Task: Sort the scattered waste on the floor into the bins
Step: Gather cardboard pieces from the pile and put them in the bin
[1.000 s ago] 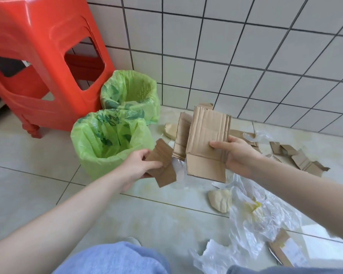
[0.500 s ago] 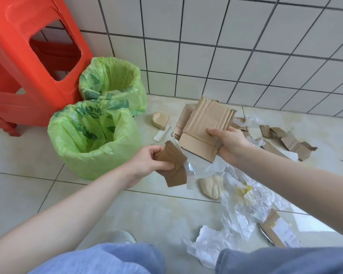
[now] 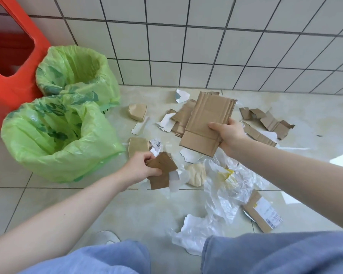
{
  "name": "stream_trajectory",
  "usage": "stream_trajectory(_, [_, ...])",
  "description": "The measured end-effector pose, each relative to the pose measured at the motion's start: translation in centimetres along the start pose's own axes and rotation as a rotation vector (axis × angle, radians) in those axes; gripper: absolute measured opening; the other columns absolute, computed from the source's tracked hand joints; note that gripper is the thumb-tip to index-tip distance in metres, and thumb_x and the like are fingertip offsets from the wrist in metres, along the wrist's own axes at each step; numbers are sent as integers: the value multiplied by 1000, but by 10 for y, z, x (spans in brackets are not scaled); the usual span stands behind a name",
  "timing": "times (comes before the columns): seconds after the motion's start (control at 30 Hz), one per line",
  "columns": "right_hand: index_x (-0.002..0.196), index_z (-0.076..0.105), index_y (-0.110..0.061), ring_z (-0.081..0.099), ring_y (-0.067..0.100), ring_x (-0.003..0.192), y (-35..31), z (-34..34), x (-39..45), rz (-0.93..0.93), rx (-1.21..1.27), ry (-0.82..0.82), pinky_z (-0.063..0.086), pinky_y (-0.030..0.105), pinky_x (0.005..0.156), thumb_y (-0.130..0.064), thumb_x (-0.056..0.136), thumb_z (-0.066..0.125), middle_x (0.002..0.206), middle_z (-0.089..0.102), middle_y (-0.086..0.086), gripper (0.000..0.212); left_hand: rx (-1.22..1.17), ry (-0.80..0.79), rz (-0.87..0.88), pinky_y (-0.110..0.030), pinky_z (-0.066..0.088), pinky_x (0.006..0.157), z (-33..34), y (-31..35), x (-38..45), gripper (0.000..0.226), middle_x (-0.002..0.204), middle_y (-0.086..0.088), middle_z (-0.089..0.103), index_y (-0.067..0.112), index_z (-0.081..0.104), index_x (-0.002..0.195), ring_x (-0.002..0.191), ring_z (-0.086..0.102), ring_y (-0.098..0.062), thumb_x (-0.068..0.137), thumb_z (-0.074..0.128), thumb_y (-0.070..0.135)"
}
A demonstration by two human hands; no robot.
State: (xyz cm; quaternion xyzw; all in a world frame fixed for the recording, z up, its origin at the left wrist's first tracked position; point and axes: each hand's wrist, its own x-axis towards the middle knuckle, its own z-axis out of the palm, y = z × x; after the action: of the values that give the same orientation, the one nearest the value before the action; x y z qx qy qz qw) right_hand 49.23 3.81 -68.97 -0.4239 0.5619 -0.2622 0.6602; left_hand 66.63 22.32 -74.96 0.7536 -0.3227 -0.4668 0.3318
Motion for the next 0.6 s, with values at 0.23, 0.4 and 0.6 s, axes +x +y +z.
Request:
stream_trajectory(0.23, [105, 54, -16, 65, 18, 81, 1, -4, 5, -30, -101, -52, 56, 36, 65, -3, 85, 66, 95, 65, 1, 27, 57, 105, -2, -17, 46, 52, -19, 7, 3, 21, 68, -5, 61, 5, 60, 79, 57, 56, -12, 70, 79, 1])
stream_trajectory(0.4, [109, 53, -21, 67, 24, 97, -8, 24, 4, -92, -168, -147, 57, 45, 84, -6, 83, 68, 112, 66, 5, 33, -24, 246, 17, -23, 47, 61, -52, 18, -4, 18, 75, -2, 64, 12, 62, 83, 67, 58, -15, 74, 75, 4])
stream_trajectory(0.6, [124, 45, -24, 61, 20, 107, -34, 78, -8, -296, -473, -262, 53, 44, 92, -22, 83, 68, 121, 59, 1, 47, -76, 517, 83, -22, 43, 63, -107, 29, -24, 31, 91, 3, 60, 17, 51, 108, 79, 57, -12, 82, 68, 11])
